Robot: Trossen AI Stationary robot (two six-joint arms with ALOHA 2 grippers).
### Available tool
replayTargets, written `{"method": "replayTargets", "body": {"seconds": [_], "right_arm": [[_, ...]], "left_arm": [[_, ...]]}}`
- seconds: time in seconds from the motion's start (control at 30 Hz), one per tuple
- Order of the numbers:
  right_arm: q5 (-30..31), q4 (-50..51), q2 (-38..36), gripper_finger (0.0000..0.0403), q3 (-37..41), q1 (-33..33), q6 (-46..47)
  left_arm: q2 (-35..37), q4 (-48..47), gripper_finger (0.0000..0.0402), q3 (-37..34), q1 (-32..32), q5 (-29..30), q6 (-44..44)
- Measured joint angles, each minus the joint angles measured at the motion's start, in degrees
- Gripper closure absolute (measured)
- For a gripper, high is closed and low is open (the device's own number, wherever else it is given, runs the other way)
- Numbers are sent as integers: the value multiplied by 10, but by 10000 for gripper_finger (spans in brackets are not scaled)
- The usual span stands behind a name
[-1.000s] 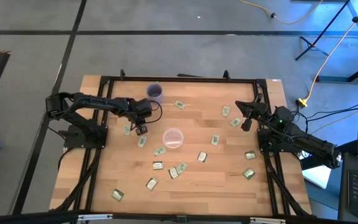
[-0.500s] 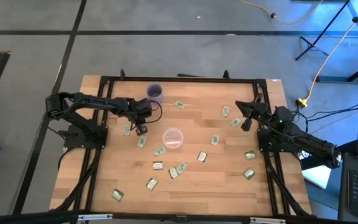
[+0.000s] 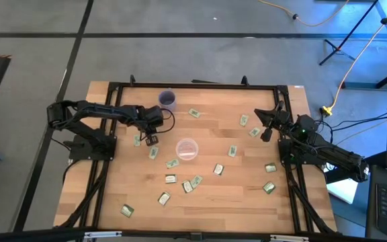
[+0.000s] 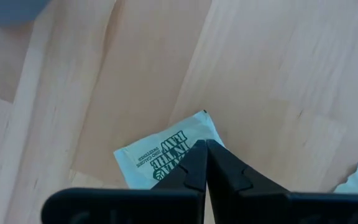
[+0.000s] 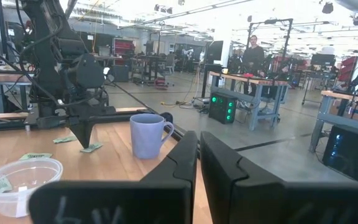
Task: Pick and place Stevia / Truvia into bins
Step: Put the stevia packet into the transparent container
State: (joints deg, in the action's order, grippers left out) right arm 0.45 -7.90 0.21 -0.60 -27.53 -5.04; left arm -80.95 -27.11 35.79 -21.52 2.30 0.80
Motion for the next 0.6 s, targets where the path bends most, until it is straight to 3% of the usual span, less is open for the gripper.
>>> {"method": "replayTargets", "body": {"seconds": [0.37, 0.6], "right_arm": [[0, 0, 0, 377, 0, 0, -2], [0, 0, 0, 377, 0, 0, -2]], "left_arm": [[6, 2, 395, 1, 0, -3, 28], [6, 2, 340, 2, 0, -7, 81]]}}
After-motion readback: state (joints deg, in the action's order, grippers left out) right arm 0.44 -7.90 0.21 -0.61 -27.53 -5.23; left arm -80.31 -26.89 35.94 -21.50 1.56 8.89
